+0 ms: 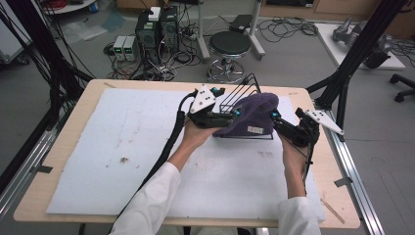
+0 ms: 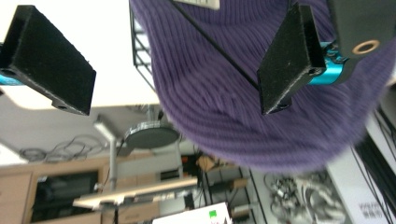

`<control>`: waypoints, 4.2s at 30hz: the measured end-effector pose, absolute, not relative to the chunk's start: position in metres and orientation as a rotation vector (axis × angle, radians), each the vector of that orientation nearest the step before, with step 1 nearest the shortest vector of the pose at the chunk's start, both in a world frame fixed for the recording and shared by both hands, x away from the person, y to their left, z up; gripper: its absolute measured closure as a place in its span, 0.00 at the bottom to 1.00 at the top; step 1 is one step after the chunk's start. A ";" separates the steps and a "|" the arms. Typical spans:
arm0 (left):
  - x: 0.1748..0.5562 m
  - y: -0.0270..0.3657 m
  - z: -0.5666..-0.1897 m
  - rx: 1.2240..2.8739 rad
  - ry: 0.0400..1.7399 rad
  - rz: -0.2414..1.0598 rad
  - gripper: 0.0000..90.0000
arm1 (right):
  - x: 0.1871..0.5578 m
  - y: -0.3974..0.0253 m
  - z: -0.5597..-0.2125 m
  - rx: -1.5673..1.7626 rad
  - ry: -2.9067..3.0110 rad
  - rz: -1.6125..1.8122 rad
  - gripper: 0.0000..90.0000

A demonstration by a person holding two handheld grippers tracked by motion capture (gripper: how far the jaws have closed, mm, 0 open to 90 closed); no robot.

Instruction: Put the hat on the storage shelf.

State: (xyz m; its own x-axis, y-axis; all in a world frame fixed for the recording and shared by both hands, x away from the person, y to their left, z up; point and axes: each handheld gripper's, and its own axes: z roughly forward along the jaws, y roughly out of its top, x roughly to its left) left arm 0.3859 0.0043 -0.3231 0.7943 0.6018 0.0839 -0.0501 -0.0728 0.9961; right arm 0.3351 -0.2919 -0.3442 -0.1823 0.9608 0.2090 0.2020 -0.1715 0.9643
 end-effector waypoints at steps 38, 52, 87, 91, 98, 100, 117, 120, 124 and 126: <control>0.327 0.178 -0.340 1.348 0.670 0.763 0.24 | 0.280 -0.277 -0.369 1.230 1.272 1.366 0.12; 0.297 0.237 -0.359 1.251 0.789 0.786 0.24 | 0.266 -0.289 -0.380 1.286 1.239 1.301 0.12; 0.256 0.326 -0.428 1.147 1.003 0.862 0.26 | 0.246 -0.291 -0.430 1.382 1.334 1.276 0.12; 0.251 0.331 -0.430 1.159 0.998 0.882 0.25 | 0.243 -0.292 -0.439 1.409 1.337 1.290 0.12; 0.250 0.337 -0.436 1.190 1.026 0.855 0.23 | 0.240 -0.290 -0.440 1.389 1.357 1.274 0.12; 0.250 0.336 -0.435 1.181 1.021 0.854 0.22 | 0.241 -0.289 -0.440 1.374 1.362 1.267 0.12; 0.250 0.335 -0.434 1.157 1.046 0.832 0.20 | 0.245 -0.284 -0.442 1.329 1.388 1.301 0.12; 0.253 0.336 -0.436 1.156 1.059 0.804 0.20 | 0.247 -0.286 -0.443 1.337 1.386 1.308 0.12; 0.255 0.336 -0.437 1.164 1.060 0.799 0.20 | 0.248 -0.287 -0.444 1.353 1.388 1.308 0.12; 0.256 0.336 -0.437 1.165 1.058 0.802 0.20 | 0.247 -0.287 -0.444 1.354 1.382 1.306 0.12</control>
